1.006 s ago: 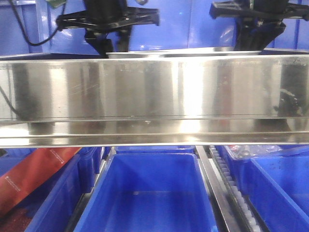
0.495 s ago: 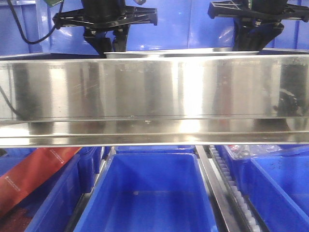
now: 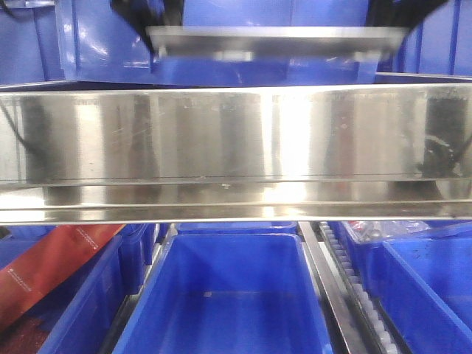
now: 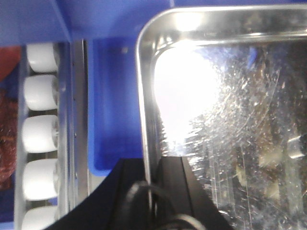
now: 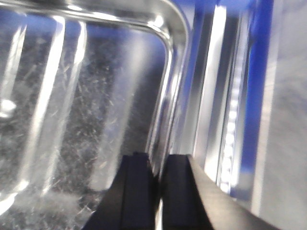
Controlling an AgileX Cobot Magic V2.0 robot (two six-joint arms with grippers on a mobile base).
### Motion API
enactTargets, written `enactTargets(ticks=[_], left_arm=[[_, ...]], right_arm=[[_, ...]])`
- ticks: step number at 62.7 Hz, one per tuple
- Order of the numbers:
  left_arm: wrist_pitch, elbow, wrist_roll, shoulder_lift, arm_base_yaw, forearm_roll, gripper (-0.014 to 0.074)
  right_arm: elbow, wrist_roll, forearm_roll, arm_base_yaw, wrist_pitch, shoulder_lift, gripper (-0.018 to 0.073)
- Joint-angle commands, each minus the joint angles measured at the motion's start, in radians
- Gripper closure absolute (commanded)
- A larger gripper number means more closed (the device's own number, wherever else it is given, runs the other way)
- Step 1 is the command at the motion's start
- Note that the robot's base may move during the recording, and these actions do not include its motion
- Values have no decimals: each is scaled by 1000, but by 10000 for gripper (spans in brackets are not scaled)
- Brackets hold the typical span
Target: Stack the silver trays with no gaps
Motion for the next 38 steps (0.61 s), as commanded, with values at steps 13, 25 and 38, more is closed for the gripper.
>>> enactTargets(ticks=[13,25,38], left_arm=[[-54,-3,13,-114,-1,36,615],[-142,-3,13,-156,-1,57,615],[-309,-3,13,-177,-1,113,615]], right_arm=[[-21,-22,-22,1,-36,-123,638],[-72,-22,-22,1,-109,-145,638],[-125,-22,-22,1,-230,-146,638]])
